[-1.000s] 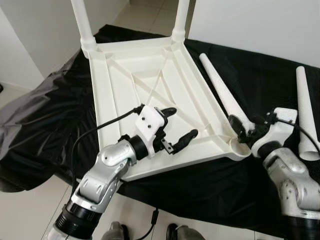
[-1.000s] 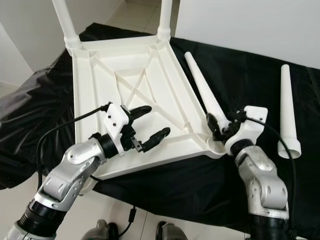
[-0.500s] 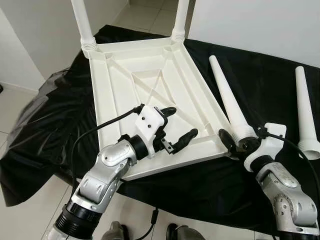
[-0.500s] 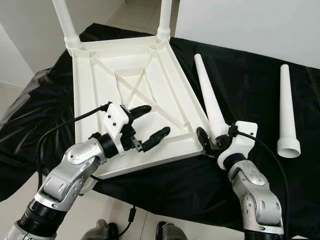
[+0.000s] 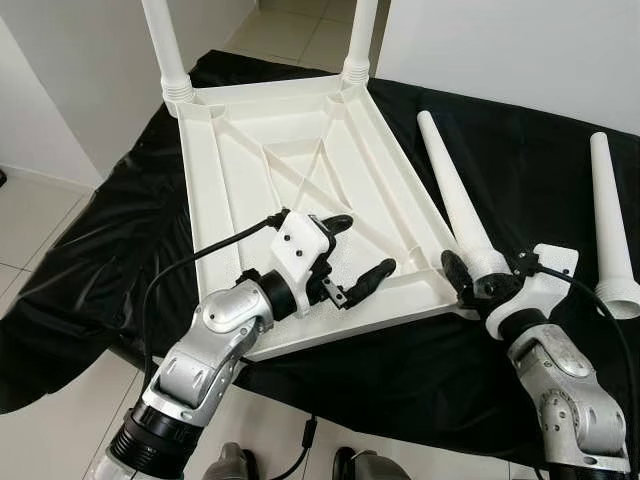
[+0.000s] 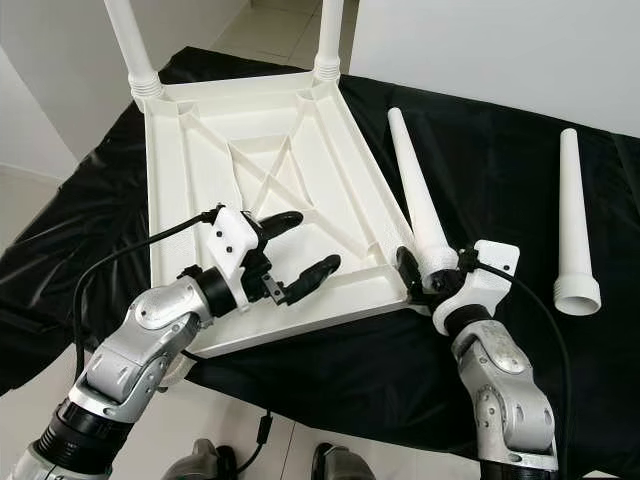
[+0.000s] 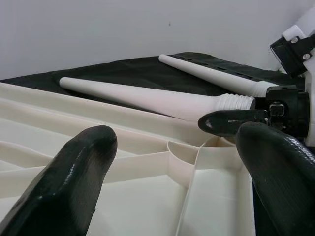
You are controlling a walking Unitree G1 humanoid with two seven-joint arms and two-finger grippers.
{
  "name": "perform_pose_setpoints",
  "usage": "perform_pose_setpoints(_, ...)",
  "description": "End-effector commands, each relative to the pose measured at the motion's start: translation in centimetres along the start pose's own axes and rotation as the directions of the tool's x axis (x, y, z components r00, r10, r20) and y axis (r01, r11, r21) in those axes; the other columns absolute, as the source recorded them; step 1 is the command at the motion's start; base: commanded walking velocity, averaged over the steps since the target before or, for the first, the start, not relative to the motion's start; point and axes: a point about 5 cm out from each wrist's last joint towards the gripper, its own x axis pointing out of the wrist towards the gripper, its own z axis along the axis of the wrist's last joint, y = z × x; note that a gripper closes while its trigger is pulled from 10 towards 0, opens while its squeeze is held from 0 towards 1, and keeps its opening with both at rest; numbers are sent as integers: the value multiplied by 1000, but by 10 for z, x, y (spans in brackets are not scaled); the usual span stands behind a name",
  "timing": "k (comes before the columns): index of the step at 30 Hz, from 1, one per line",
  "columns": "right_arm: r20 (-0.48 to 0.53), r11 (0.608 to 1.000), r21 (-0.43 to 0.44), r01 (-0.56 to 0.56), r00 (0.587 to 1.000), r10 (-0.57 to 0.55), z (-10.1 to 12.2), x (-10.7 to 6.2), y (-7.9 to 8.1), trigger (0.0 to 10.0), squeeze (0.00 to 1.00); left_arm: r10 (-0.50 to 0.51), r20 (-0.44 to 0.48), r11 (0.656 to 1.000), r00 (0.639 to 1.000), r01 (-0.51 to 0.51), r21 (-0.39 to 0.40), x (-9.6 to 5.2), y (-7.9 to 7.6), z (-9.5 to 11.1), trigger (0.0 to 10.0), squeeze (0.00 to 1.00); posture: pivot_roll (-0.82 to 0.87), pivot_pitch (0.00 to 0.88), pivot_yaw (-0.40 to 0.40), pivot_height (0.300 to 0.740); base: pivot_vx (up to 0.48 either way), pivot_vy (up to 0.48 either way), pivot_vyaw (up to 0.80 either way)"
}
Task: Building children table
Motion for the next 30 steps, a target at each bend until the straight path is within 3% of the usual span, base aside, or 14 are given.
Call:
perform_pose_setpoints(1, -9, 999, 45, 30, 1000, -30, -5, -3, -5, 0, 0, -64, -36, 998, 997, 64, -6, -2, -6, -8, 10000, 0, 13, 157, -20, 740, 0, 0, 0)
perform_pose_setpoints(5, 36, 994, 83, 74, 996, -77, -6, -4, -11, 0, 0, -119, -52, 993, 992, 118, -17, -2, -11, -11, 10000, 0, 18, 160, -28, 740, 0, 0, 0)
perform_pose_setpoints(8, 70, 997, 37, 74, 995, -77, -4, -3, -10, 0, 0, -149, -51, 988, 988, 146, -50, -3, -14, -13, 10000, 0, 18, 162, -32, 740, 0, 0, 0)
perform_pose_setpoints(9, 103, 996, 25, 85, 991, -87, -2, -3, -10, 4549, 0, -161, -48, 985, 986, 158, -73, -2, -14, -14, 10000, 1000, 21, 162, -35, 740, 0, 0, 0)
perform_pose_setpoints(10, 130, 995, 19, 96, 987, -97, -2, -3, -8, 10000, 0, -180, -45, 980, 983, 175, -98, -2, -15, -15, 10000, 1000, 20, 163, -40, 740, 0, 0, 0)
perform_pose_setpoints(15, 156, 995, 1, 104, 982, -103, -4, -3, -4, 10000, 0, -216, -63, 971, 974, 208, -116, -1, -16, -17, 10000, 1000, 21, 163, -41, 740, 0, 0, 0)
perform_pose_setpoints(16, 181, 995, -6, 95, 979, -92, -2, -4, -1, 10000, 0, -249, -75, 962, 966, 238, -131, -1, -18, -18, 10000, 0, 21, 162, -42, 740, 0, 0, 0)
perform_pose_setpoints(17, 181, 995, -6, 95, 979, -92, -2, -4, -1, 10000, 0, -249, -75, 962, 966, 238, -131, -1, -18, -18, 10000, 0, 21, 162, -42, 740, 0, 0, 0)
perform_pose_setpoints(18, 245, 998, -34, 62, 968, -51, 3, -6, 7, 10000, 0, -305, -82, 939, 949, 286, -194, -2, -19, -19, 10000, 0, 19, 161, -38, 740, 0, 0, 0)
perform_pose_setpoints(23, 296, 996, -79, 28, 955, -3, 8, -6, 15, 10000, 0, -357, -57, 901, 932, 328, -286, 0, -19, -16, 10000, 0, 20, 160, -37, 740, 0, 0, 0)
perform_pose_setpoints(26, 318, 988, -154, -24, 945, 73, 12, -4, 24, 10000, 0, -379, 5, 848, 926, 349, -398, 10, -12, -7, 10000, 0, 20, 156, -37, 740, 0, 0, 0)
perform_pose_setpoints(30, 323, 980, -175, -98, 934, 151, 13, -1, 35, 10000, 0, -350, 12, 840, 937, 319, -438, 23, -2, -6, 10000, 0, 16, 146, -33, 740, 0, 0, 0)
